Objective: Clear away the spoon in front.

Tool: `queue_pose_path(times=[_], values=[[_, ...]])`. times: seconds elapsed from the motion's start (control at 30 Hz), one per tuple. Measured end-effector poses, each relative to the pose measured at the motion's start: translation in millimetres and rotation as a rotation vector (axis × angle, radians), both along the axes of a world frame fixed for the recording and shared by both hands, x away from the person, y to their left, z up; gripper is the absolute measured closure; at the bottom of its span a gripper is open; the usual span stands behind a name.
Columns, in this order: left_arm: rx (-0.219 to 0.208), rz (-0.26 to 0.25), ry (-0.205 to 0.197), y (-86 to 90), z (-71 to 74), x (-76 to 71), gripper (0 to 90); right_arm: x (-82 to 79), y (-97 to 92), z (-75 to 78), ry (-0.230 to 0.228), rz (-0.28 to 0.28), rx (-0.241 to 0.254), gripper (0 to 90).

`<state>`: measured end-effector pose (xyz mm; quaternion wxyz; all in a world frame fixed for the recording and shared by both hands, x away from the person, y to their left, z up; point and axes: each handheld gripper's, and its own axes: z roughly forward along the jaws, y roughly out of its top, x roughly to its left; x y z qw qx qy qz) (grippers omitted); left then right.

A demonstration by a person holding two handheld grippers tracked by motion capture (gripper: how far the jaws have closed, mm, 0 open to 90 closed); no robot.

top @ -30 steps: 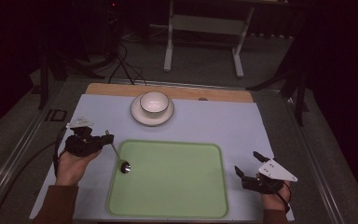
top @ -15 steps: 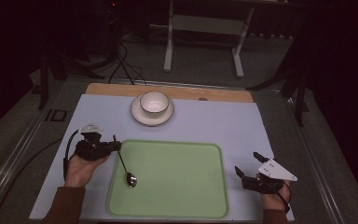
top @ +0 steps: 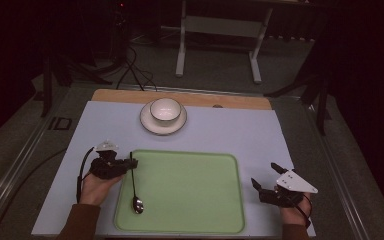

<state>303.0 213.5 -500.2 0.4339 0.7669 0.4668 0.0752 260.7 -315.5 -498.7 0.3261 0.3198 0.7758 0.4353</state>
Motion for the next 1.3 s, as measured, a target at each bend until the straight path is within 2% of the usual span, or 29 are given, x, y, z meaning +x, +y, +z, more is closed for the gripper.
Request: queue_pose_path(times=[0.03,0.17,0.3,0.53,0.73,0.77,0.83,1.1,1.23,1.27,1.3], values=[[-0.013,0.002,-0.009,-0.2,-3.1,-1.0,79.4,-0.6,0.9,0.6,-0.003,0.005,-0.004,14.0],[-0.017,-0.001,-0.015,-0.3,-6.7,-3.3,79.2,-1.4,2.4,1.3,-0.004,0.011,-0.008,14.0],[-0.022,0.000,-0.014,2.2,-10.5,-4.6,78.5,-0.9,4.4,0.9,-0.004,0.023,-0.019,14.0],[-0.036,0.011,0.000,8.0,-22.0,1.6,76.8,0.3,4.5,0.3,0.001,0.025,-0.026,14.0],[-0.011,0.020,0.001,5.5,-27.7,6.5,75.3,0.2,5.8,0.1,0.004,0.031,-0.031,14.0],[0.013,0.016,-0.005,3.3,-29.3,7.8,74.3,0.3,6.2,0.1,0.004,0.033,-0.035,14.0],[0.029,0.013,0.000,1.3,-31.5,9.2,73.5,0.3,6.6,-0.1,0.006,0.032,-0.040,14.0],[0.067,0.016,0.005,-0.8,-34.8,11.6,70.2,0.6,8.6,-0.9,0.016,0.045,-0.058,14.1],[0.094,-0.001,-0.003,-4.0,-34.5,11.8,59.1,0.8,9.1,-0.9,0.017,0.053,-0.058,14.1],[0.097,-0.003,-0.005,-4.4,-34.3,12.0,59.1,0.8,9.1,-0.9,0.017,0.053,-0.058,14.1],[0.096,-0.003,-0.008,-4.9,-33.9,12.2,53.3,0.7,8.7,-0.8,0.018,0.050,-0.054,14.1]])
